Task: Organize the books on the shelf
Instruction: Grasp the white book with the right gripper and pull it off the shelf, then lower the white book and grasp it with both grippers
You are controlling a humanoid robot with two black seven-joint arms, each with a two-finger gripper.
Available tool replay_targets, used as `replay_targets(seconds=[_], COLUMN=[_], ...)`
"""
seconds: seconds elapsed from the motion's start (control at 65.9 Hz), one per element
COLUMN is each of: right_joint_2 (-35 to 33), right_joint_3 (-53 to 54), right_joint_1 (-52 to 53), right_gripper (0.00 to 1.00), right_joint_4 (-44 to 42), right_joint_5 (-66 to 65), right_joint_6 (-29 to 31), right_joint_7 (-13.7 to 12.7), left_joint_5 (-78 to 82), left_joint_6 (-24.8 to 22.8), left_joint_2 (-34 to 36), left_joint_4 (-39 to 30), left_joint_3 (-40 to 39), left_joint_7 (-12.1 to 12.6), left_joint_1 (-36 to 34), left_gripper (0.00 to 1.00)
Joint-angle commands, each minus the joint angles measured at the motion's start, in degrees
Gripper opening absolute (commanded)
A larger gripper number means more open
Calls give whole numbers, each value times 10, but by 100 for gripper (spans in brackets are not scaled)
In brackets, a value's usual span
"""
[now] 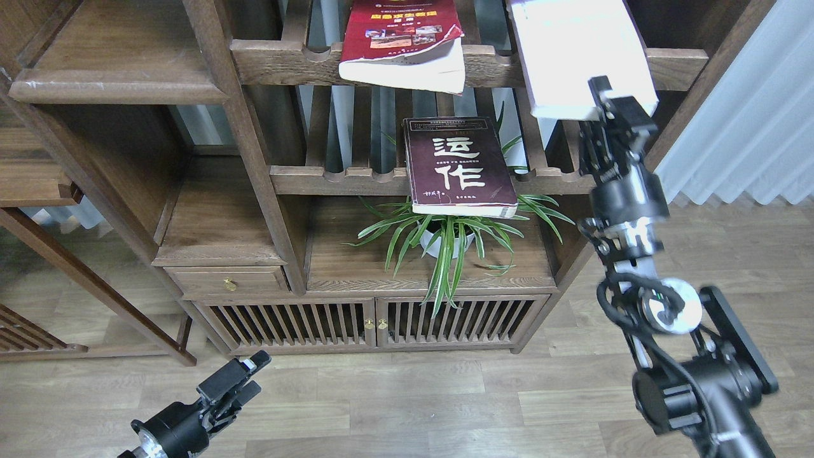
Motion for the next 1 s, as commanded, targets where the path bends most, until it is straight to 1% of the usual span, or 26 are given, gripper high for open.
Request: replay_targets(seconds=[0.0,0.091,0.304,0.44,0.531,0.607,0.683,0.789,0.987], right_joint_2=[-10,-10,-12,-41,-46,-43,-40,-25,21], right_joint_3=[0,-1,-6,-10,-18,-40,-54,-76,-121], right_joint_1=[-60,-95,-187,-249,-274,-291,-300,-312,-323], right_gripper=[4,4,4,4,4,4,4,4,4], right_joint_4=[15,17,17,15,13,10,5,-3,-24], right_joint_5=[8,8,8,11,20,20,19,13,-15], right_joint_6=[40,64,64,64,64,64,64,64,64], right_joint_7=[-1,-2,-6,-7,-7,-11,-20,-40,-70], left_joint_5=[0,0,0,0,-1,0,0,0,-4], left_joint_6=[0,0,0,0,0,0,0,0,0], left_joint_2=[-2,-4,-7,-14,-18,-42,-54,-64,-81], left_joint_4=[1,2,3,5,6,9,11,18,18], left_joint_3=[3,3,9,4,4,2,2,9,8], left_joint_7=[-1,-2,-1,-6,-7,-8,-9,-1,-9], left_joint_1=[0,-1,-7,-14,-13,-14,-14,-20,-15], left_gripper=[100,100,100,100,100,100,100,100,100])
